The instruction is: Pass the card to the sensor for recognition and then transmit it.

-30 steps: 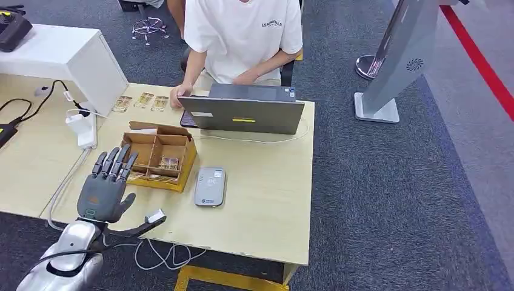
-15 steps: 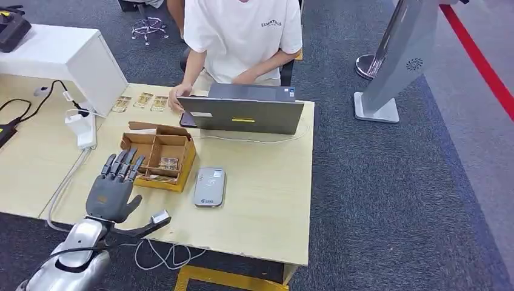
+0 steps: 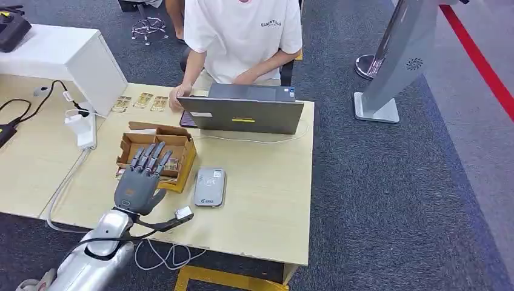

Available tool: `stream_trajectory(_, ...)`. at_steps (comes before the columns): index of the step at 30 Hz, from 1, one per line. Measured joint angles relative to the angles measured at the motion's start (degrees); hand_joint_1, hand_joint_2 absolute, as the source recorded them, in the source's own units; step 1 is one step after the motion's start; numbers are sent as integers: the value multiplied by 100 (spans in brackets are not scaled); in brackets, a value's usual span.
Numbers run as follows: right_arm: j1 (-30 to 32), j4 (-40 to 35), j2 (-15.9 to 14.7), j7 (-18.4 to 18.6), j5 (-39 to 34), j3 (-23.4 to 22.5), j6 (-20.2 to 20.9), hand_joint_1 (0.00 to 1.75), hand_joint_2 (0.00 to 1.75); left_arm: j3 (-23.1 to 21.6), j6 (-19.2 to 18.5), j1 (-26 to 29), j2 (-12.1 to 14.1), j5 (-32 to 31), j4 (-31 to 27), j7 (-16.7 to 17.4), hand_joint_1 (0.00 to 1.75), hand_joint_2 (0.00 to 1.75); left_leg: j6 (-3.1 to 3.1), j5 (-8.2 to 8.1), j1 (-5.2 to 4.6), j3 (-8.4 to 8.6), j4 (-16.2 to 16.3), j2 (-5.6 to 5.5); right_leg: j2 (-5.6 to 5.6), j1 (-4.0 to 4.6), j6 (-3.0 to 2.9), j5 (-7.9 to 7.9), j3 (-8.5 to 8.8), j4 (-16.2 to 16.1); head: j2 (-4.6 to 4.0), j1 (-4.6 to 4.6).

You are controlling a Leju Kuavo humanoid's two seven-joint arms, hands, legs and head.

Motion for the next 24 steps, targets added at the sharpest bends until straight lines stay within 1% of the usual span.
stream_trajectory(5,-1,0,-2,4,-4,19,0,0,175,-55,-11,-88,-77,48,87,65,0,175,0,0,1,0,0,0,-1,0,0,-1,0,0,2,0)
stream_trajectory(10,-14,0,-2,87,-4,68,0,0,175,-59,-52,-198,-114,85,330,308,0,175,0,0,2,0,0,0,-1,0,0,-1,1,0,0,0)
stream_trajectory(15,-16,0,-11,90,-37,81,2,0,175,-55,-44,-244,-105,44,645,518,0,175,0,0,2,0,0,0,-1,1,0,-1,3,0,0,0)
stream_trajectory(21,-17,0,-33,107,-87,98,0,0,175,-11,0,-341,-16,122,1036,525,0,175,0,0,1,0,0,-2,-3,0,0,-1,3,0,0,0)
stream_trajectory(24,-16,0,-35,96,-247,90,0,0,175,59,85,-358,-9,247,1193,396,0,175,0,0,1,0,0,-1,-2,0,0,-1,2,0,0,0)
